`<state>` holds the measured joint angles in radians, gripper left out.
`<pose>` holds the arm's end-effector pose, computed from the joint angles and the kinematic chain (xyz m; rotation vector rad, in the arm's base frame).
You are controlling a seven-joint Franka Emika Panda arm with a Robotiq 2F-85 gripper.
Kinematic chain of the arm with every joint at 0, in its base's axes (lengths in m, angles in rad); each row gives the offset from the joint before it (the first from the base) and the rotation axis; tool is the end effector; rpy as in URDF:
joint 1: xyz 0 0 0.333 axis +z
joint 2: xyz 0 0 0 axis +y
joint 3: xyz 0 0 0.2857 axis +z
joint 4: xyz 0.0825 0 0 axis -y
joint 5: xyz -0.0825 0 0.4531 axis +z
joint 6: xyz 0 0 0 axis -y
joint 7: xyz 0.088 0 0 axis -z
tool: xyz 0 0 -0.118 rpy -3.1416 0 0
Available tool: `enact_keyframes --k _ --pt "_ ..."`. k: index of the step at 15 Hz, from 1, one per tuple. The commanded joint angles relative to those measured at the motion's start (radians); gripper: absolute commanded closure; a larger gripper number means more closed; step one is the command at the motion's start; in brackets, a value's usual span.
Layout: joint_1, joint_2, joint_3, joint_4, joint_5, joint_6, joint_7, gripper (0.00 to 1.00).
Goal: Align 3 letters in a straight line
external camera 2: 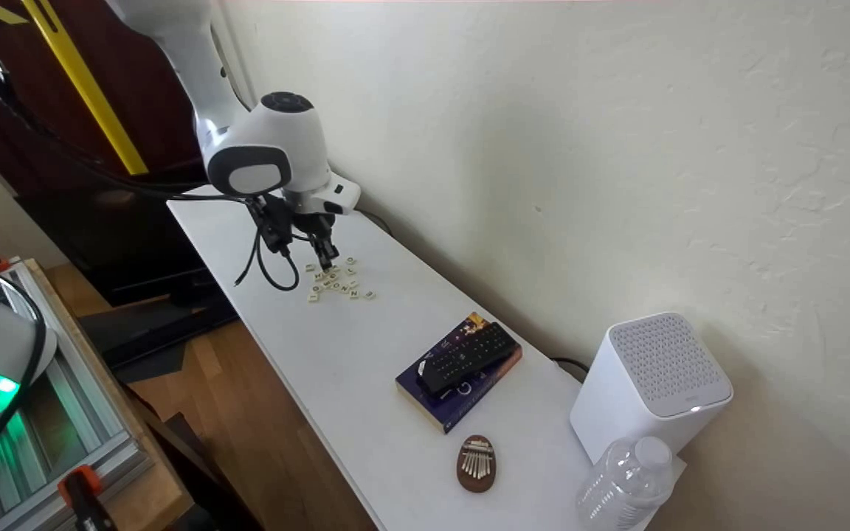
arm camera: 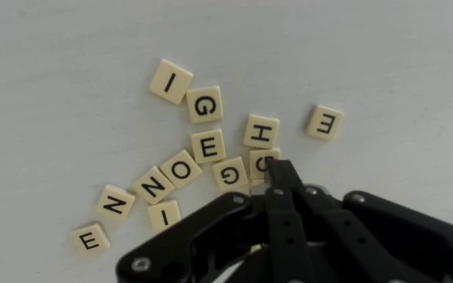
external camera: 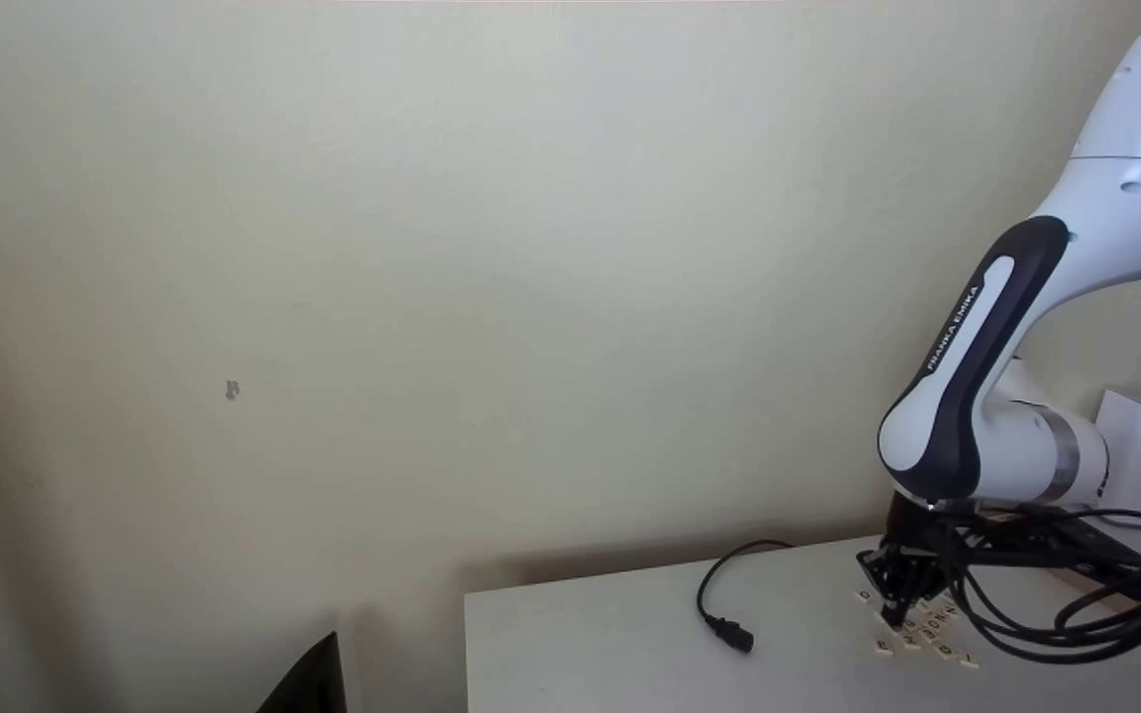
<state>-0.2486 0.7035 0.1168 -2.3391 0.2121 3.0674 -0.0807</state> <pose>0.4612 -0.0610 -0.0598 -3.0184 0.4424 -0.0475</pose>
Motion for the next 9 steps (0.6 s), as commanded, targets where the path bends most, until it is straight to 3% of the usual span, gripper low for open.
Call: enact_keyframes --k 1,9 --pt "-0.018 0.024 0.013 0.016 -0.016 0.006 0.032 1.0" --pt "-0.026 0.034 0.021 0.015 -0.015 0.002 0.039 1.0"
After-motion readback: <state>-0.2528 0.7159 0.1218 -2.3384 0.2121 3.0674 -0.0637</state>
